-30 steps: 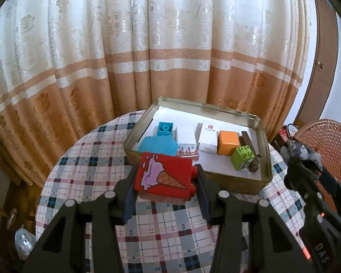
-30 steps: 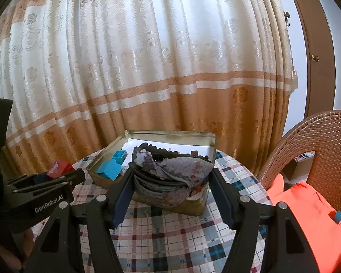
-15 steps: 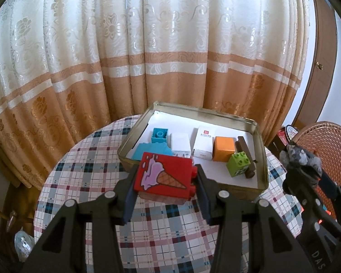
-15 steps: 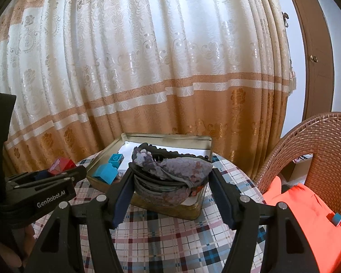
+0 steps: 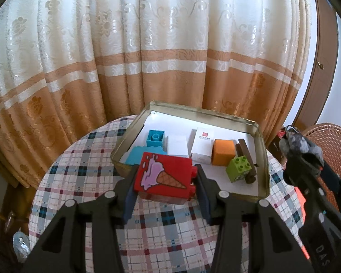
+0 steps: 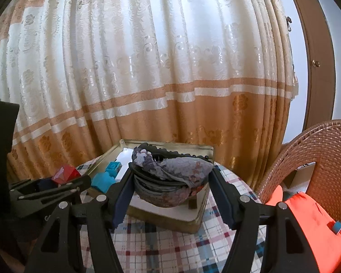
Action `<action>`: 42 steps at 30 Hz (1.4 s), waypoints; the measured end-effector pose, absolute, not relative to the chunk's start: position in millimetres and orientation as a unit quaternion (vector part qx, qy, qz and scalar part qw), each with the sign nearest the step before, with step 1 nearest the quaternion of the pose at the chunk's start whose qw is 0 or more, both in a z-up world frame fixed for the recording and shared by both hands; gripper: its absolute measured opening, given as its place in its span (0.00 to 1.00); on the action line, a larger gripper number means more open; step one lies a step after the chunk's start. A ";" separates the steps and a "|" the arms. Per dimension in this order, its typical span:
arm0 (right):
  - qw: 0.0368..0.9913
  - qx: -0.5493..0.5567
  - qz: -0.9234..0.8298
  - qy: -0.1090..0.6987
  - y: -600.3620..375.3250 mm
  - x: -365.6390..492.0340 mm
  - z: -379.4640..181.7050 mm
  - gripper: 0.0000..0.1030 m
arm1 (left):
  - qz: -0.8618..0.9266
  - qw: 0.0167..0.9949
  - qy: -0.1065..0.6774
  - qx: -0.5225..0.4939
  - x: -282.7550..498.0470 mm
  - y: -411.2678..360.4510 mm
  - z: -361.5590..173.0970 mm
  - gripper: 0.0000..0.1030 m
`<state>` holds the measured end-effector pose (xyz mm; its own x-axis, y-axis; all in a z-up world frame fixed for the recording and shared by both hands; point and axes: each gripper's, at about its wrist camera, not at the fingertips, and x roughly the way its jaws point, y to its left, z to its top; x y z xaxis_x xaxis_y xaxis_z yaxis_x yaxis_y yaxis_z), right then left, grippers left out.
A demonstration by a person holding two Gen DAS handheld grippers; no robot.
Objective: Organize rigid objects
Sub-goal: 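Carry the grey bag and red ice-cream block over the tin tray, then lower the bag and red block into the tray and open both grippers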
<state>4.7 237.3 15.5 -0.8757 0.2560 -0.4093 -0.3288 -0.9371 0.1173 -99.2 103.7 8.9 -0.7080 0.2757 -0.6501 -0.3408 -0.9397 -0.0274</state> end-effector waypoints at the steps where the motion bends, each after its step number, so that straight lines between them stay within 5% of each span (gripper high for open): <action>1: 0.153 -0.198 0.964 0.092 239.0 2.5 15.7 0.66 | 0.923 0.168 0.048 -0.343 -101.0 106.1 8.6 0.45; 42: 0.152 -0.245 0.955 0.074 277.6 -64.6 -2.6 0.66 | 0.912 0.154 0.057 -0.375 -174.1 146.1 -20.3 0.45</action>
